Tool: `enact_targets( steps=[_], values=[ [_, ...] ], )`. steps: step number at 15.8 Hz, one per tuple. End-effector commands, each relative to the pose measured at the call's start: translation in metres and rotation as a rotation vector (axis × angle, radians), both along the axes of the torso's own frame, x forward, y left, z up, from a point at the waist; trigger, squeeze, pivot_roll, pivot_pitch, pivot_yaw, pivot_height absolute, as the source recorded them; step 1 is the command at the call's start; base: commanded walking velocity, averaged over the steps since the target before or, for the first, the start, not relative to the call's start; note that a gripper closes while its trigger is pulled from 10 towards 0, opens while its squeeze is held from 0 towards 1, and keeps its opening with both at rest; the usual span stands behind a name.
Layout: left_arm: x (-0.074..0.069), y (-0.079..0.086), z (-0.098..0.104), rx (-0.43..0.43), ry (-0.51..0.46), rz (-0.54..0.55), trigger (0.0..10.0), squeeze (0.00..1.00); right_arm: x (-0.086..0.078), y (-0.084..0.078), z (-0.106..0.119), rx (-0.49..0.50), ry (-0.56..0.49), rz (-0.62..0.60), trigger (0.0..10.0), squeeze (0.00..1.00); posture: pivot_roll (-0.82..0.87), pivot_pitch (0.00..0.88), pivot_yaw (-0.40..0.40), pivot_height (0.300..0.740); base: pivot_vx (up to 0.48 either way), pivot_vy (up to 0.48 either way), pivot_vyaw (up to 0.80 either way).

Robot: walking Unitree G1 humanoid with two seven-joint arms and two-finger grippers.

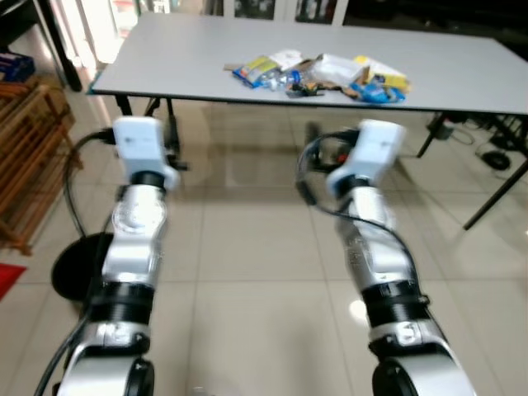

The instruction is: Picking trash to rubbish bin

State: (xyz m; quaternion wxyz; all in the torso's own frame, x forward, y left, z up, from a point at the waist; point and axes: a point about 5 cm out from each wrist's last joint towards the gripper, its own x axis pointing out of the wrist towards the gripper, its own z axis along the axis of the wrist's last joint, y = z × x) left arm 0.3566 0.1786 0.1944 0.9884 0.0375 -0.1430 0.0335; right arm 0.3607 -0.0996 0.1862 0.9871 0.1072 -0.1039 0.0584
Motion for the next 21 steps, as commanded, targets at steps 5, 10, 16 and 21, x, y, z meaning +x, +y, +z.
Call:
enact_targets(
  steps=[5,10,16,21],
  values=[
    [-0.0007,-0.0121,-0.0004,0.004,-0.001,-0.039,10.0,0.00,-0.0001,-0.0113,-0.0002,-0.007,-0.003,-0.030,10.0,0.00,0.02,0.013,-0.044,0.740,0.480,0.000,0.00],
    [-0.0015,-0.0131,-0.0023,0.009,0.004,-0.044,10.0,0.00,-0.0001,-0.0084,-0.0008,-0.009,-0.005,-0.017,10.0,0.00,0.02,0.000,-0.045,0.740,0.480,0.000,0.00],
    [-0.0023,-0.0128,-0.0029,0.016,0.005,-0.053,10.0,0.00,-0.0007,-0.0055,-0.0023,-0.007,-0.005,-0.009,10.0,0.00,0.02,0.000,-0.042,0.740,0.480,0.000,0.00],
    [-0.0026,-0.0133,-0.0035,0.022,0.007,-0.062,10.0,0.00,-0.0008,-0.0038,-0.0024,-0.004,-0.007,-0.006,10.0,0.00,0.03,0.000,-0.036,0.740,0.480,0.000,0.00]
  ],
)
